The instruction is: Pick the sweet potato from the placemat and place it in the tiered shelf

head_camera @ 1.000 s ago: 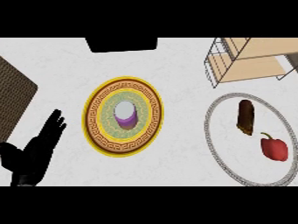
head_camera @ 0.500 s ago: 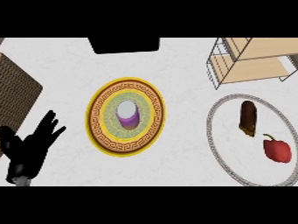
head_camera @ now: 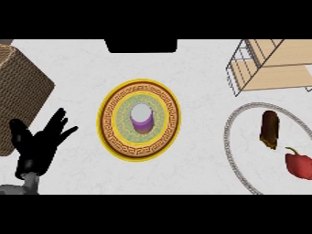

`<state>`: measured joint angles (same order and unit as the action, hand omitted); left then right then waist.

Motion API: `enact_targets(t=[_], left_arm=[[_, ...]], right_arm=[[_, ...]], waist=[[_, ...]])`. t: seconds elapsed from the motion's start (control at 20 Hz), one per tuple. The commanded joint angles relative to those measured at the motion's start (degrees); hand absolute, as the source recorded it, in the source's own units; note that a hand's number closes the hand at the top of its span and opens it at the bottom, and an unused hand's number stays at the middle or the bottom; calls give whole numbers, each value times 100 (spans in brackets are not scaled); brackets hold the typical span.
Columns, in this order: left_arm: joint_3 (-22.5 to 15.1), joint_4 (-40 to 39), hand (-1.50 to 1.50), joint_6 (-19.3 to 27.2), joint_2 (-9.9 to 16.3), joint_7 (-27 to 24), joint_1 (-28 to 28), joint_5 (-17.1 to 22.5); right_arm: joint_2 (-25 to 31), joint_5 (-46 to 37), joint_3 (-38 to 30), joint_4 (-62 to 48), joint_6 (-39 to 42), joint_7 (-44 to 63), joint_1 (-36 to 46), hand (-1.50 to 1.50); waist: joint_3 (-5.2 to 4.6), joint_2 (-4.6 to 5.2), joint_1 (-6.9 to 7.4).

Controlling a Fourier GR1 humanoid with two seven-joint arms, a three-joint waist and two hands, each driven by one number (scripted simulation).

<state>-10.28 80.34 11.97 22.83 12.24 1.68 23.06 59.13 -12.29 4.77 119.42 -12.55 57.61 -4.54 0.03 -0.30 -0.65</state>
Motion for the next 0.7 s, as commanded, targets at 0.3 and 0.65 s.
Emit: enact_targets(t=[0.3, 0.65], left_arm=[[-136, -343, 0, -201, -153, 91, 297, -104], [-65, -573, 0, -299, -125, -68, 308, -173]], right_arm=[[-473, -993, 1181, -629, 591, 2388, 1576, -150], [-1067, -1428, 1528, -1960, 1153, 2578, 2338, -150]], waist=[[-29, 108, 395], [-27, 104, 380]])
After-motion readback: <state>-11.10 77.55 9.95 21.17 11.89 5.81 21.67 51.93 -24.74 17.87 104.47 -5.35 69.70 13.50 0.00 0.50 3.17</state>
